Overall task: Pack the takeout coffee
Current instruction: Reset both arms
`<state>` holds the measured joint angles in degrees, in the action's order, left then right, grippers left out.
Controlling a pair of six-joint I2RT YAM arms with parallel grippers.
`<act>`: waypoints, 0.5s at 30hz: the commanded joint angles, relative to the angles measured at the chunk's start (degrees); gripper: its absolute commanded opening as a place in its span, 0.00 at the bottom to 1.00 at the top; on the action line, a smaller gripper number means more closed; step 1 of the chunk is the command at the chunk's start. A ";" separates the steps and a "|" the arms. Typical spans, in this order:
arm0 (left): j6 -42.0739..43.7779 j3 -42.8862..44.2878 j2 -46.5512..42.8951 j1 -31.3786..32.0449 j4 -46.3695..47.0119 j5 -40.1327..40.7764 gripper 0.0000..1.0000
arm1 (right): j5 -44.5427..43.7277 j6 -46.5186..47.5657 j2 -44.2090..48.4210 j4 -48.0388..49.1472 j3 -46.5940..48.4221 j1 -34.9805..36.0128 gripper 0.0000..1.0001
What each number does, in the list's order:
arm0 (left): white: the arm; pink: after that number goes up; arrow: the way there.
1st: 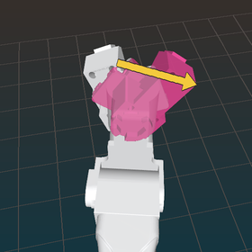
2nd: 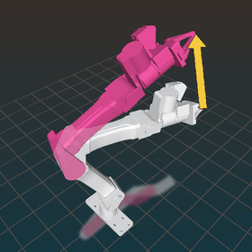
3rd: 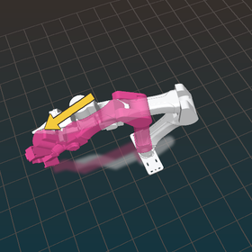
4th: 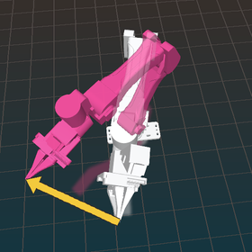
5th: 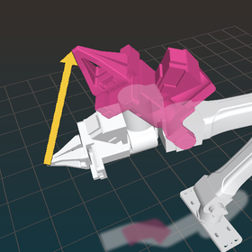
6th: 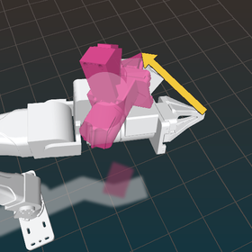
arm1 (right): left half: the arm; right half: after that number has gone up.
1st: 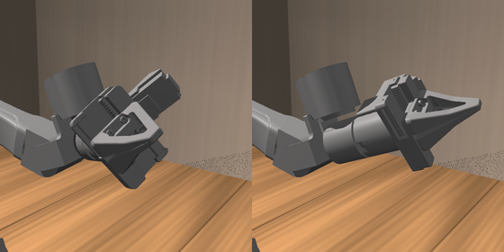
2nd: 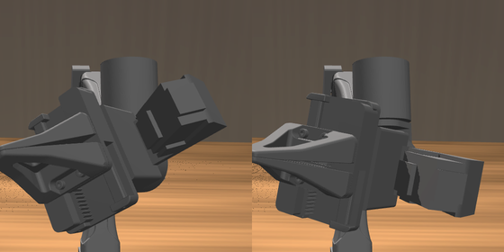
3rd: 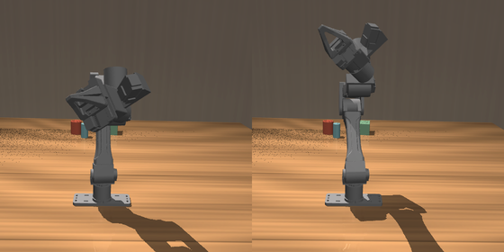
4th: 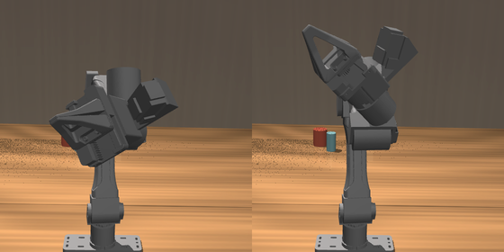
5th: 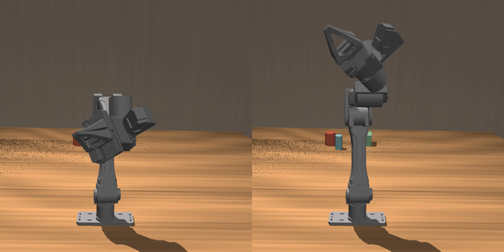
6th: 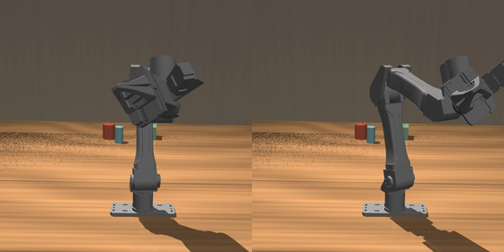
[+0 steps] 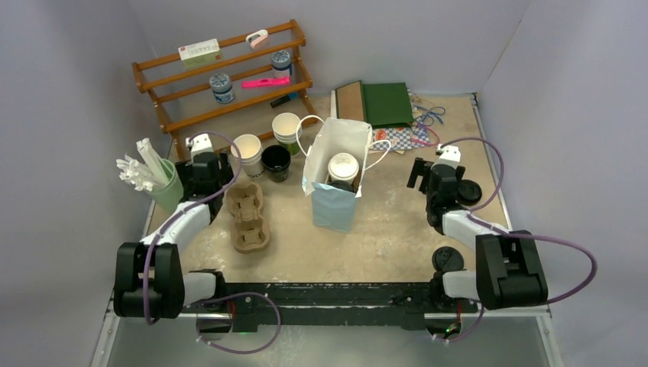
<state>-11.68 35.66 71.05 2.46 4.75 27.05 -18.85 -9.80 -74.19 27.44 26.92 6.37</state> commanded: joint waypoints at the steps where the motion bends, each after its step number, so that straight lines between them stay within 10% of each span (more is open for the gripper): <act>1: 7.64 -8.58 0.83 -3.08 22.40 -3.83 0.94 | 2.26 0.29 -3.54 23.86 -7.26 -0.97 0.98; 11: 7.74 -18.09 11.77 -4.09 52.81 -15.11 0.92 | 1.52 5.52 -16.28 56.44 -14.63 -1.28 0.99; 15: 9.71 -19.63 16.06 -3.83 60.39 -19.75 0.92 | 2.01 6.64 -16.05 55.36 -14.04 -1.27 0.99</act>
<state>-4.62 18.11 83.85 -1.50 50.72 13.65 -15.94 -5.87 -89.78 70.37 13.13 5.28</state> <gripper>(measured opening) 0.919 0.984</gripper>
